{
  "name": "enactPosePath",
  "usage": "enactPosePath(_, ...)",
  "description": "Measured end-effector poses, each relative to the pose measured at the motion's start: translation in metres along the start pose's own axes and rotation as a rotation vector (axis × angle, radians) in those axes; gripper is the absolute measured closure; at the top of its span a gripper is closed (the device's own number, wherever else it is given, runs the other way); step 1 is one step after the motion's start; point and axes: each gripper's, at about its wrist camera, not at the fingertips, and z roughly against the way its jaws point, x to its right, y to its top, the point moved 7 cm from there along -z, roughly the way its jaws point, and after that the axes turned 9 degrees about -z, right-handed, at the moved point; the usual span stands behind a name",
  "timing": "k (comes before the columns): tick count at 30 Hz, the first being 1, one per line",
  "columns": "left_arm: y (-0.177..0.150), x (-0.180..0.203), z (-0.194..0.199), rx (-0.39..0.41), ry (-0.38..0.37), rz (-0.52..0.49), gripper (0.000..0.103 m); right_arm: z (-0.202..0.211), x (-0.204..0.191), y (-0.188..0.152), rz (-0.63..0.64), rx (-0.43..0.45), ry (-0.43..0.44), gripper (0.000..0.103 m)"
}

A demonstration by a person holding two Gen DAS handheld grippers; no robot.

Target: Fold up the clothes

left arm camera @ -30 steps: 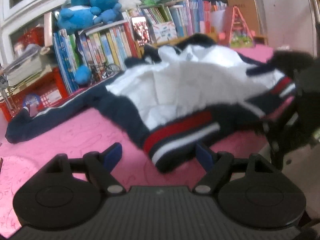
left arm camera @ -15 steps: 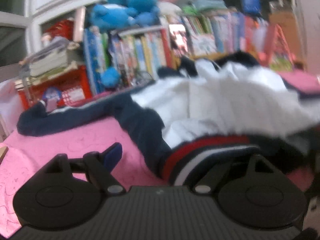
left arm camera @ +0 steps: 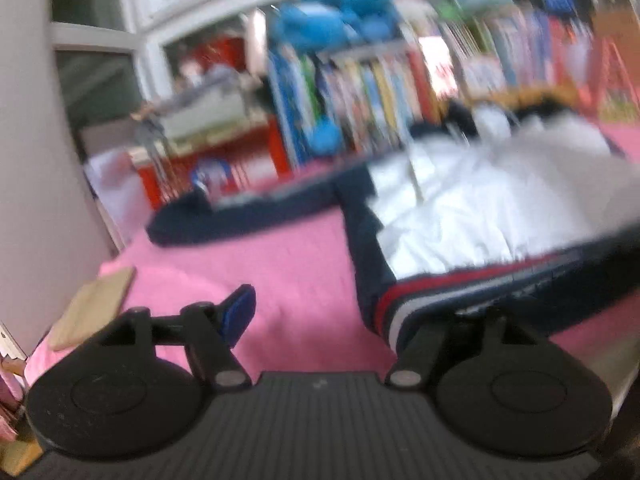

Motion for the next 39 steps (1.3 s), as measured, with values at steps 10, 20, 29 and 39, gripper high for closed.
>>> enactPosePath(10, -0.002, 0.017, -0.003, -0.038, -0.203, 0.048, 0.030, -0.004, 0.035, -0.013, -0.128, -0.035, -0.008, 0.065)
enactPosePath(20, -0.008, -0.014, 0.032, 0.012, -0.660, 0.285, 0.015, 0.021, 0.054, -0.024, -0.170, -0.073, 0.228, 0.042)
enactPosePath(29, 0.003, -0.048, 0.056, 0.135, -0.675, 0.409, 0.015, 0.036, 0.067, -0.024, -0.218, -0.163, 0.410, 0.041)
enactPosePath(39, 0.074, -0.030, 0.032, 0.176, -0.471, 0.312, 0.020, 0.073, 0.091, 0.020, -0.287, -0.048, 0.463, 0.026)
